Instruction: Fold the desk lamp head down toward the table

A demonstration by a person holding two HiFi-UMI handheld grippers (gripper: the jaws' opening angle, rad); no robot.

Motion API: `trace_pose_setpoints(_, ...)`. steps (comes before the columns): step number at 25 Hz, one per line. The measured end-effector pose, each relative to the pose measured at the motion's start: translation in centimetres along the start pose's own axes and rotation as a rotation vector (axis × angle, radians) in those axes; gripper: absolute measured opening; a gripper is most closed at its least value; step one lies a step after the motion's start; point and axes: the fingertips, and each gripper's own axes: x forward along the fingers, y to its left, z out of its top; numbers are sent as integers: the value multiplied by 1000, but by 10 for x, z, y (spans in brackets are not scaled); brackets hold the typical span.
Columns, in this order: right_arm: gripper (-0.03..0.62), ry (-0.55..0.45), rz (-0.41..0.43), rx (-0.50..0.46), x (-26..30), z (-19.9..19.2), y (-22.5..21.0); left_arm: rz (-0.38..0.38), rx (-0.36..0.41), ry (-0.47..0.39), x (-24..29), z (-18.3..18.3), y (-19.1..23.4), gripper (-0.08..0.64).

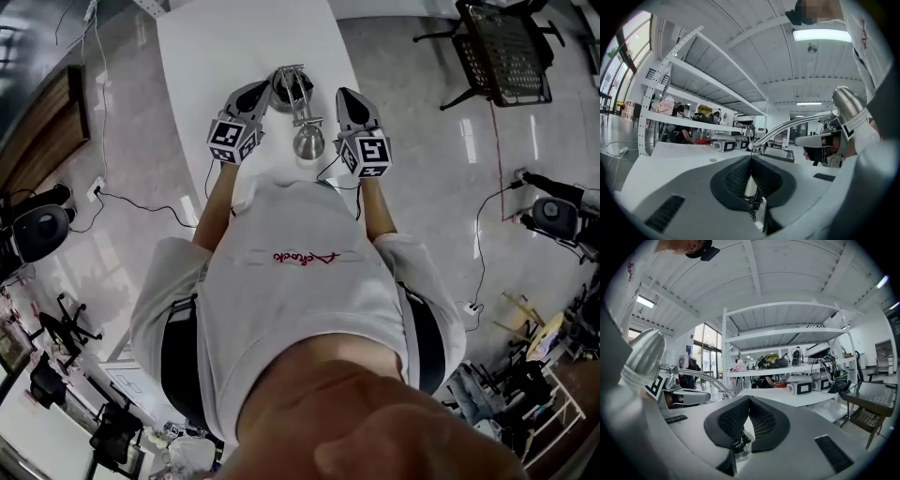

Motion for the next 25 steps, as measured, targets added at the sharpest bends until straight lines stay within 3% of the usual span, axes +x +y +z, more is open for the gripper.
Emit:
trace_pose_setpoints(1,20,6,9,1,3,-1,-1,0,1,6,3,-2,1,26)
trace_pose_setpoints(3,20,18,26,9,9,-5,0,-23,-8,23,9,-8,1,117)
trace_pose_setpoints(9,21,65,66,45,7,-22,10,-81,-21,101,17,-40,-2,229)
trace_pose_setpoints(17,21,104,77,66,-3,-43,25,-144,38,114,47,-41,2,230)
trace_pose_setpoints(25,21,93,85,41,-16,-34,34,-175,92,77,59,-24,-7,209)
